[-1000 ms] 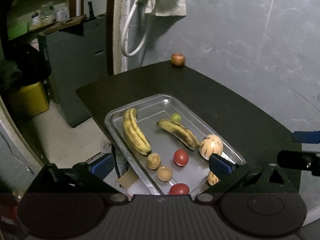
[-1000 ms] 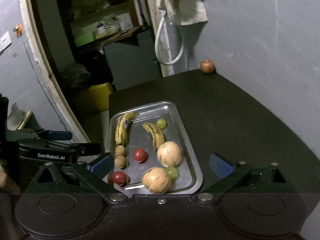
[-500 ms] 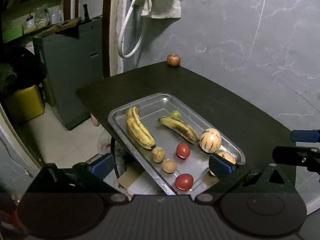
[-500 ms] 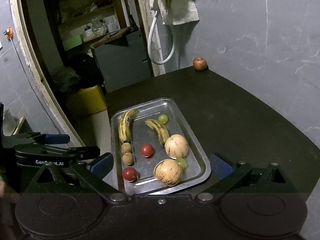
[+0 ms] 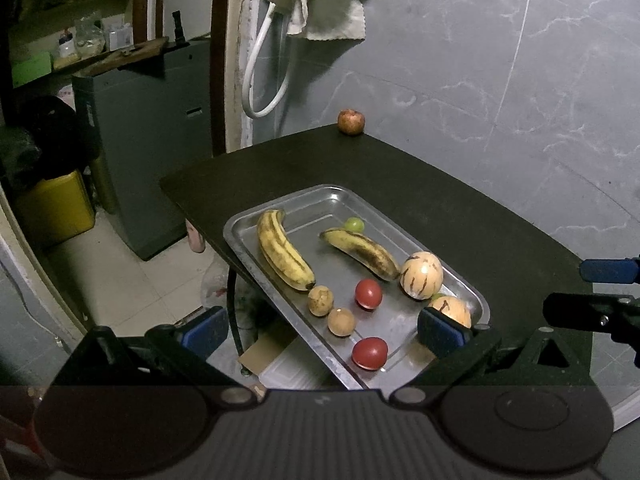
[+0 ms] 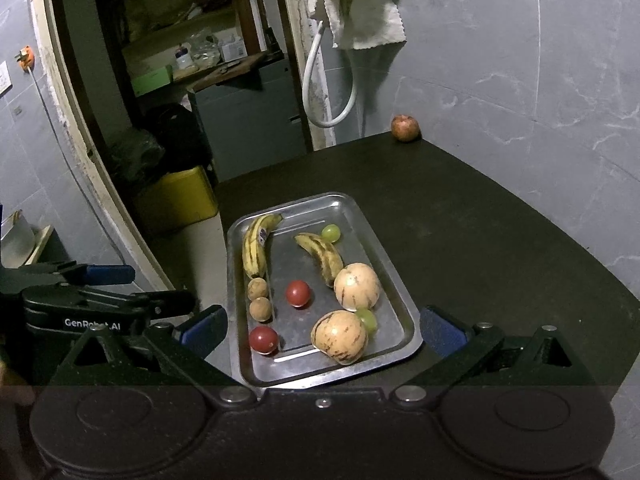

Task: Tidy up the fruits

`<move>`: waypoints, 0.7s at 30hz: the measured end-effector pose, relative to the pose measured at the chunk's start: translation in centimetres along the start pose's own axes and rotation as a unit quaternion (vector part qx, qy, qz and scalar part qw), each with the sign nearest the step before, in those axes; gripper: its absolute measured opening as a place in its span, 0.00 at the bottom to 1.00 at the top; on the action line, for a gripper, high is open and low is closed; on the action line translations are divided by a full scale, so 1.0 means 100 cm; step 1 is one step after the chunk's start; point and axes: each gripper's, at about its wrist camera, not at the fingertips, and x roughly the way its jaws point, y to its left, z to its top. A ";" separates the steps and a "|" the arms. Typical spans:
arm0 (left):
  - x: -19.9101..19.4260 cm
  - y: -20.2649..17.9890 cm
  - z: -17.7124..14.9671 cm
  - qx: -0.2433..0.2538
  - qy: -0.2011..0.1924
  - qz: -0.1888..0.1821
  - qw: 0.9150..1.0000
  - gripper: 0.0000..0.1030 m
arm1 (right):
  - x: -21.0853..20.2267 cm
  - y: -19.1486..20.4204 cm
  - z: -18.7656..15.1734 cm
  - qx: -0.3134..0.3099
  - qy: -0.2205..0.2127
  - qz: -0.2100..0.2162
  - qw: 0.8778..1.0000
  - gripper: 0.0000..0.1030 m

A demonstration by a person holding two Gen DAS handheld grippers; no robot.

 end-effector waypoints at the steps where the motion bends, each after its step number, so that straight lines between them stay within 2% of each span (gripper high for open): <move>1: -0.001 0.000 0.000 0.000 -0.001 0.000 1.000 1.00 | 0.000 0.000 0.000 -0.001 0.000 0.000 1.000 0.99; 21: -0.011 -0.001 -0.003 0.006 -0.009 0.007 1.000 1.00 | -0.006 0.003 -0.004 -0.013 -0.003 0.007 1.000 0.99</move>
